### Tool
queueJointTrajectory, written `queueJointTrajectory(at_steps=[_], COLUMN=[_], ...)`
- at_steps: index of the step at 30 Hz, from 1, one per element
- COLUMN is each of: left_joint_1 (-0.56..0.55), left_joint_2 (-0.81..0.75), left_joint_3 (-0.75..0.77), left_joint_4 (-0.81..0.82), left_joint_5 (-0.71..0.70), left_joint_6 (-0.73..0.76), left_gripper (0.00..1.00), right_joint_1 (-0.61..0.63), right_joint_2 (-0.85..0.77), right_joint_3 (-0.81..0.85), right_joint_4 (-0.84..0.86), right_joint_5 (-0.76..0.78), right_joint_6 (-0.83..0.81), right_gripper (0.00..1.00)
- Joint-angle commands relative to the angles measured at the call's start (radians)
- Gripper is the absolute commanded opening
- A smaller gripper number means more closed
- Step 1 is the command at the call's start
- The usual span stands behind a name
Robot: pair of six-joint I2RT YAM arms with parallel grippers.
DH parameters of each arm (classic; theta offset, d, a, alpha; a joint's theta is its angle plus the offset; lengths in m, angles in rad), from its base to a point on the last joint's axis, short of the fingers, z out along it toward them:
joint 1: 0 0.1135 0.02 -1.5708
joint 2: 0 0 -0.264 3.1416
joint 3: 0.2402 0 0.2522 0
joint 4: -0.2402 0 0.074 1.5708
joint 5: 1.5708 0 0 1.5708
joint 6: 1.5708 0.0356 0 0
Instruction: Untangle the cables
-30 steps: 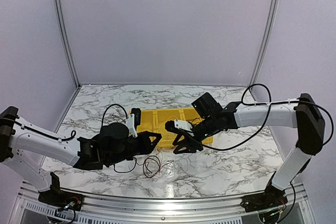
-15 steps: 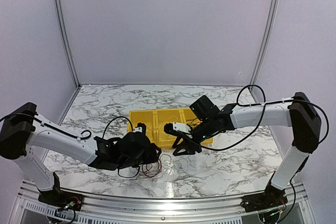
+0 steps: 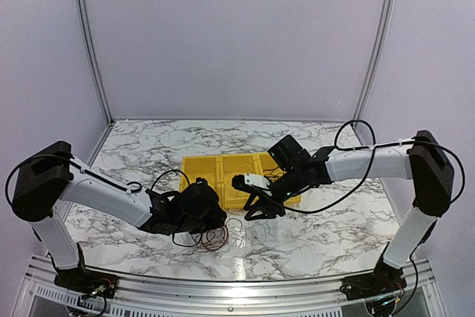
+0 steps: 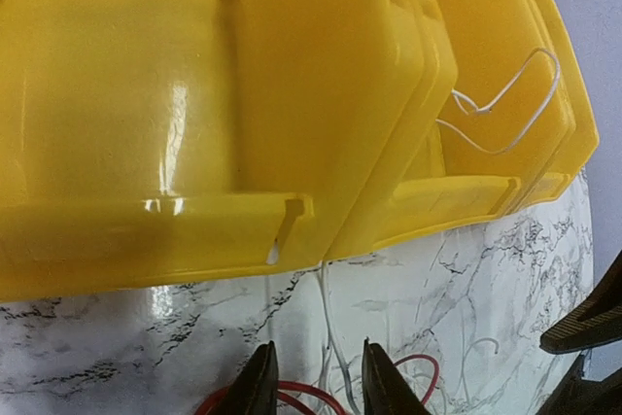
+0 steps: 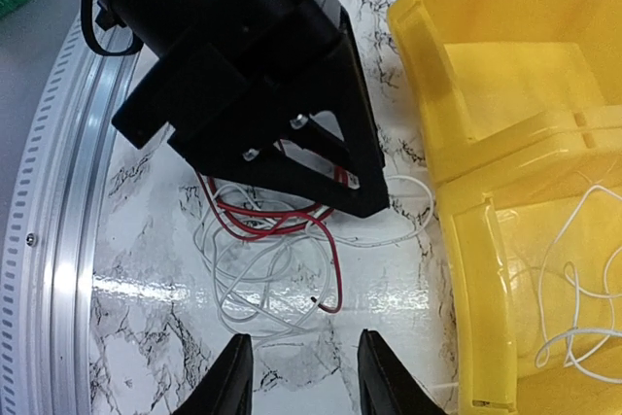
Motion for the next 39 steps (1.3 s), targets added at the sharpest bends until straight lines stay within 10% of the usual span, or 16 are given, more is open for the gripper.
queueJointTrajectory(at_steps=[1,4,19,27,39], left_joint_1=[0.004,0.003,-0.202,-0.229,-0.258], left_joint_2=[0.057,0.063,-0.228,-0.302,-0.316], left_joint_3=[0.058,0.067,0.090,0.071,0.065], left_joint_4=[-0.001,0.005,0.024,0.038,0.068], left_joint_5=[0.051,0.045,-0.208,-0.221,-0.198], left_joint_6=[-0.005,0.011,0.395,0.490,0.553], left_gripper=[0.22,0.00,0.00,0.00,0.00], right_joint_1=[0.010,0.011,0.004,-0.032,0.009], right_joint_2=[-0.002,-0.003,-0.050,-0.221,-0.091], right_joint_3=[0.020,0.020,0.071,0.221,0.263], right_joint_4=[-0.020,-0.021,-0.060,-0.222,-0.257], right_joint_5=[-0.004,-0.003,0.024,-0.146,-0.143], right_joint_6=[-0.012,-0.013,0.010,0.006,-0.010], right_gripper=[0.37,0.37,0.39,0.63,0.50])
